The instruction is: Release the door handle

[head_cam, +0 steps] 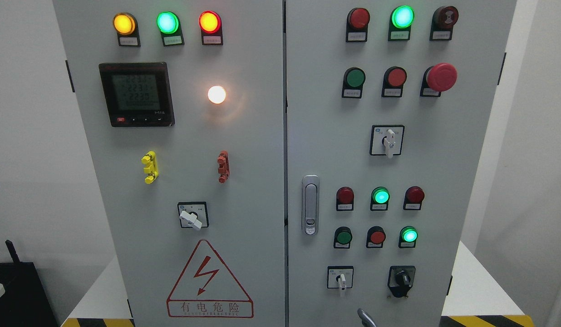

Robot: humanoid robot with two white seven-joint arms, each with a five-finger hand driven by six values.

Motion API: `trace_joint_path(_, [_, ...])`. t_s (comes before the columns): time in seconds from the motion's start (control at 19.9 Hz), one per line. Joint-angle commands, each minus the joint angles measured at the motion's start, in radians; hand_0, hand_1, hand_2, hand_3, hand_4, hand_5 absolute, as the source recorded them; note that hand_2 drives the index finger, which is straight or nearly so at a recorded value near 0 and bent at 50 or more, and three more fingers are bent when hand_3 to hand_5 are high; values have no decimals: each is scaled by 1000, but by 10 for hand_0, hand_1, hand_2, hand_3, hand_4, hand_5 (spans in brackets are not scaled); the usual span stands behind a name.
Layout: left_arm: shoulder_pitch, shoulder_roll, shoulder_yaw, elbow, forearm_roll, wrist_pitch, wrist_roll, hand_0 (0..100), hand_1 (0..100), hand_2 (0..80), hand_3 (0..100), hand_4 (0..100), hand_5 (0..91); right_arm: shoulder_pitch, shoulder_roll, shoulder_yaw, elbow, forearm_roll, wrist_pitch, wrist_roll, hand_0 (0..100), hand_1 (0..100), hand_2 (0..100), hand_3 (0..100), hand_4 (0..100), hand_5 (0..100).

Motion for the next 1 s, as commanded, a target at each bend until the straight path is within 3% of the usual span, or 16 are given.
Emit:
trace_joint_path(0.0, [0, 1, -14, 20, 0, 1, -1, 120, 389, 0, 0, 0, 0, 0, -17, 9, -7, 1, 1, -1, 494, 248, 0, 0, 0, 0])
trace_joint_path(0.4, [0, 0, -14, 20, 0, 1, -1, 120, 389, 0, 0, 0, 0, 3, -19, 9, -7, 53, -8, -4, 491, 262, 0, 24, 0, 0])
trace_joint_path(0.45, [0, 0, -14, 20, 0, 1, -1, 120, 389, 0, 0, 0, 0, 0, -19, 9, -8, 116, -20, -13, 488, 268, 0, 87, 0, 0])
trace_joint_path(0.5, [0, 0, -14, 20, 0, 1, -1, 120, 389, 0, 0, 0, 0, 0, -19, 7, -8, 192, -49, -17, 486, 275, 0, 271, 171, 40])
trace_joint_path(0.55, [0, 0, -14, 20, 0, 1, -1, 120, 389, 0, 0, 0, 0, 0, -15, 3, -8, 271, -100, -25, 487, 280, 0, 568, 467, 312])
trace_joint_path(0.6, [0, 0, -14, 20, 0, 1, -1, 120, 389, 0, 0, 0, 0, -2, -8, -2, -8, 362, -139, -52, 484, 285, 0, 604, 496, 360])
trace_joint_path(0.65, [0, 0, -14, 20, 0, 1, -1, 120, 389, 0, 0, 0, 0, -5, 0, -3, -8, 462, -152, -104, 435, 308, 0, 755, 656, 609])
trace_joint_path(0.7, [0, 1, -14, 20, 0, 1, -1, 120, 389, 0, 0, 0, 0, -11, 4, -5, -11, 556, -152, -166, 386, 310, 0, 839, 754, 767])
trace_joint_path(0.8, [0, 0, -14, 20, 0, 1, -1, 120, 389, 0, 0, 0, 0, -40, 29, -5, -14, 712, -132, -243, 348, 316, 0, 907, 830, 872])
trace_joint_path(0.9, [0, 0, -14, 20, 0, 1, -1, 120, 389, 0, 0, 0, 0, -81, 58, -5, -14, 825, -62, -273, 310, 344, 0, 972, 886, 929])
trace_joint_path(0.95, [0, 0, -14, 20, 0, 1, -1, 120, 389, 0, 0, 0, 0, -107, 64, -5, -13, 866, -27, -286, 291, 366, 0, 1000, 979, 959])
